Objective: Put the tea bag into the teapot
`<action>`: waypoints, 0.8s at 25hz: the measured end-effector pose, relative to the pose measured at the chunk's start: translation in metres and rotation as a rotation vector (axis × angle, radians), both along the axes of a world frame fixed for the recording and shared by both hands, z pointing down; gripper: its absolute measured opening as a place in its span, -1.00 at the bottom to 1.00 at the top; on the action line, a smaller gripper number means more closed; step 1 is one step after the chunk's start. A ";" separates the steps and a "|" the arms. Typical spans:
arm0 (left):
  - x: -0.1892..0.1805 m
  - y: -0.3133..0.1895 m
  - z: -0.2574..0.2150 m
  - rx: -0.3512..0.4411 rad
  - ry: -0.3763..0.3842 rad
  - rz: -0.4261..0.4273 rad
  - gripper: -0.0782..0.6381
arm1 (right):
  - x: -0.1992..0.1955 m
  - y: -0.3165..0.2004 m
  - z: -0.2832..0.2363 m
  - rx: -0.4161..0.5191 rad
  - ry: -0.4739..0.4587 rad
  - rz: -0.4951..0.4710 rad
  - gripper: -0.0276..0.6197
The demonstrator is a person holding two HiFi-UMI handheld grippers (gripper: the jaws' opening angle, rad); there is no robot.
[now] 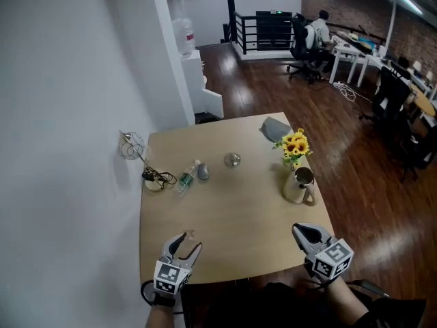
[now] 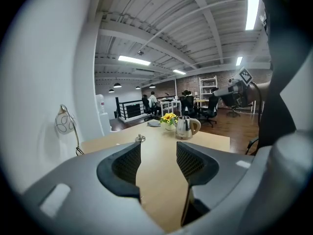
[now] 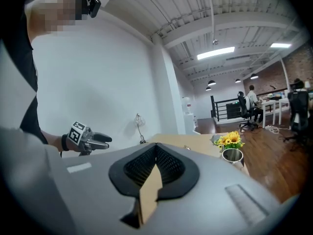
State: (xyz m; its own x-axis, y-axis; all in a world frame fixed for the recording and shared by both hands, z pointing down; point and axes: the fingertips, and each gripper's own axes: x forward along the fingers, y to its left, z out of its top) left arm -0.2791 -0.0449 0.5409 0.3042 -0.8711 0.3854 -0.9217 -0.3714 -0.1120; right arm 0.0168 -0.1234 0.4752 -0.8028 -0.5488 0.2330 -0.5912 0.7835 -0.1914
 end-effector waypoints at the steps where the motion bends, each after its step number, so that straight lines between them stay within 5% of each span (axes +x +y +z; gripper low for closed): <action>1: -0.005 -0.006 0.001 -0.005 0.007 0.002 -0.16 | -0.006 -0.005 -0.001 0.001 -0.002 0.000 -0.89; 11: -0.043 -0.043 0.045 -0.093 -0.010 -0.008 -0.13 | -0.037 -0.037 0.010 -0.014 0.000 -0.007 -0.89; 20: -0.072 -0.043 0.182 -0.444 -0.283 0.074 -0.12 | -0.063 -0.056 0.022 -0.031 0.019 -0.061 -0.73</action>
